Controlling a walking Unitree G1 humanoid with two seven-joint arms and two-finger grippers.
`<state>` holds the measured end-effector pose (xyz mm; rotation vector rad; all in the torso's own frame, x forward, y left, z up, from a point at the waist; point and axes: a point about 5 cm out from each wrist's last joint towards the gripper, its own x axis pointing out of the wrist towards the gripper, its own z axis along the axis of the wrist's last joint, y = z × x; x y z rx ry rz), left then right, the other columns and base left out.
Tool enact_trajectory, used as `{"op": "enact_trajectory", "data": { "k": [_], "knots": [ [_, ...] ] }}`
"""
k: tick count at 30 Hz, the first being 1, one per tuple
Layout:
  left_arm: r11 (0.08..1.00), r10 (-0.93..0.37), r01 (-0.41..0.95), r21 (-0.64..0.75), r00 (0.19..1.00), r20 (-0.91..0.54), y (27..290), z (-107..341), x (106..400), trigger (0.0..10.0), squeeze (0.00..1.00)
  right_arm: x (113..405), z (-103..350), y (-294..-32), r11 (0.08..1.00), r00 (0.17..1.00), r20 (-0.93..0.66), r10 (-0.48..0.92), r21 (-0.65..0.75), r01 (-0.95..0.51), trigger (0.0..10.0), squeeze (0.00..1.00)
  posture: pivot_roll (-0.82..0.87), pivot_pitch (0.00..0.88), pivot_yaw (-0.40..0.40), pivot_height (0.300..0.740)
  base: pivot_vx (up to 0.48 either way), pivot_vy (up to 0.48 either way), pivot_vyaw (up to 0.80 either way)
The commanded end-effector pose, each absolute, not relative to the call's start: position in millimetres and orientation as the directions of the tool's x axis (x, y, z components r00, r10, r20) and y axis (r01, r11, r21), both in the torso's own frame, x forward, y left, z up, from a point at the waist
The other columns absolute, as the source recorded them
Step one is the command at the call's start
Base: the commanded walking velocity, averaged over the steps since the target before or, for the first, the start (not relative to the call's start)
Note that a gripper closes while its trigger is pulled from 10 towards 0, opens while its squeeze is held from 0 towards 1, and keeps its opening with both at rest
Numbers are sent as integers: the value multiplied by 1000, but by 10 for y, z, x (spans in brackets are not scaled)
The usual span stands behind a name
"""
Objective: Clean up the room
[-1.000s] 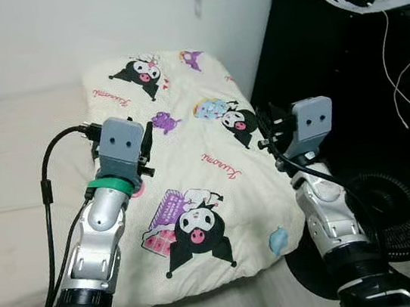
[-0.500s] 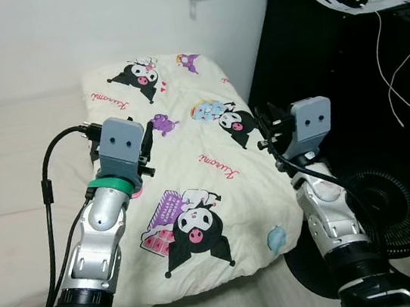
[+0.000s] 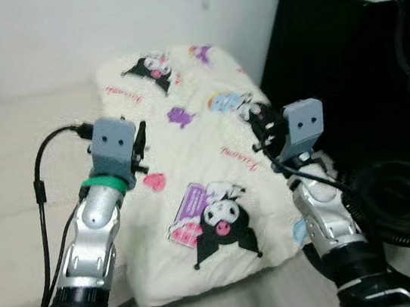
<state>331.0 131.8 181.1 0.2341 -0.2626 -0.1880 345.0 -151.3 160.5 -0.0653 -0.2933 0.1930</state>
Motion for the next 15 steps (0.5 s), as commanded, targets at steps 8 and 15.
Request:
{"op": "enact_trajectory", "data": {
  "k": [8, 15],
  "knots": [
    [954, -208, 142, 265, 948, 239, 1367, 1802, 3301, 10000, 0, 3455, 1628, -1492, 978, 935, 291, 204, -95, -184, 10000, 0, 64, 6, -11, 740, 0, 143, 0],
    [947, -224, 151, 285, 943, 246, 1340, 1802, 3287, 10000, 0, 3459, 1625, -1496, 979, 935, 290, 202, -96, -181, 10000, 0, 64, 5, -10, 740, 0, -394, 0]
  ]
}}
